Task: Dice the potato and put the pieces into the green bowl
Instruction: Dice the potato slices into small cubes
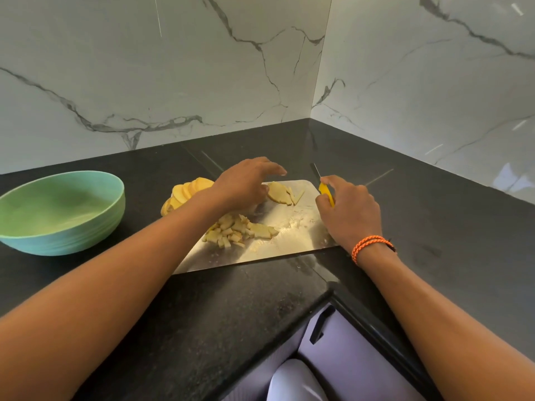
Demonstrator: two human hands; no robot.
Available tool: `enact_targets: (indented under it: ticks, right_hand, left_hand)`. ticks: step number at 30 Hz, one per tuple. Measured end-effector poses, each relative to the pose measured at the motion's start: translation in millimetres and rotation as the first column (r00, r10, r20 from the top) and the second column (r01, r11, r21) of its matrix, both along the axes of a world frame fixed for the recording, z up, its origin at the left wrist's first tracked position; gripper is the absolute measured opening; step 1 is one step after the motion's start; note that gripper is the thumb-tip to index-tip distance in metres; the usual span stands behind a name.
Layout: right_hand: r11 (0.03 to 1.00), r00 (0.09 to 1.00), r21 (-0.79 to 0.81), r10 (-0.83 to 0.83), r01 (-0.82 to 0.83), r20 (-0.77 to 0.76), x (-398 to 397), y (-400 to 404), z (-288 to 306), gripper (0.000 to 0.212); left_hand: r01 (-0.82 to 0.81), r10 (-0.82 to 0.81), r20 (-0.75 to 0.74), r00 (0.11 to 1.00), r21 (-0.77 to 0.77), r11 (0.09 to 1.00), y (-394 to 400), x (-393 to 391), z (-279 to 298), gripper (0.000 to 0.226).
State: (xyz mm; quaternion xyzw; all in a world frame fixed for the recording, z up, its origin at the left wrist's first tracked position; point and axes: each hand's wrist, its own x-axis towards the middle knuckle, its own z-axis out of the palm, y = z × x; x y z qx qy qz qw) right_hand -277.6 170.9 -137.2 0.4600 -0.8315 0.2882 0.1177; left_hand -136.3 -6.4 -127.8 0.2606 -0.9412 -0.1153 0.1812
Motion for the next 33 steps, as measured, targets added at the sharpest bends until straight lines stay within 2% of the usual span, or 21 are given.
enact_targets:
  ticks: [3, 6, 13, 17, 24, 28, 33]
  right_hand:
    - [1.0, 1.0, -0.008, -0.001, 0.001, 0.015, 0.3, 0.6, 0.7, 0.039]
    - [1.0, 1.0, -0.014, -0.005, 0.006, 0.027, -1.4, -0.6, 0.8, 0.038]
    - [1.0, 0.998, -0.006, 0.008, -0.008, 0.067, -2.3, -0.5, 1.0, 0.039]
    - [1.0, 0.997, 0.004, 0.011, -0.011, 0.077, -1.2, -0.6, 1.9, 0.038]
    - [1.0, 0.996, 0.009, -0.006, 0.005, 0.09, 3.3, 5.2, 3.6, 0.039]
    - [1.0, 0.997, 0.015, -0.025, 0.024, 0.077, 5.5, 13.2, 2.3, 0.038]
    - [0.999, 0.996, 0.019, -0.035, 0.033, 0.079, 10.0, 9.7, 4.4, 0.038]
  left_hand:
    - [0.12, -0.122, 0.124, 0.985, 0.024, 0.993, -1.7, -12.0, 8.7, 0.059]
    - [0.159, -0.152, 0.221, 0.963, -0.012, 0.987, -0.4, -17.9, 13.5, 0.055]
    - [0.124, -0.112, 0.223, 0.968, -0.039, 0.992, -0.7, 2.1, 14.8, 0.039]
    - [0.077, -0.055, 0.222, 0.974, -0.09, 0.993, 5.4, 13.4, 15.4, 0.04]
    - [-0.089, 0.11, 0.117, 0.987, -0.171, 0.981, 24.5, 12.2, 2.4, 0.047]
    - [-0.065, 0.088, 0.113, 0.99, -0.193, 0.979, 25.8, 12.1, 4.0, 0.051]
    - [0.071, -0.055, 0.135, 0.989, -0.12, 0.99, 28.2, -1.5, 5.5, 0.047]
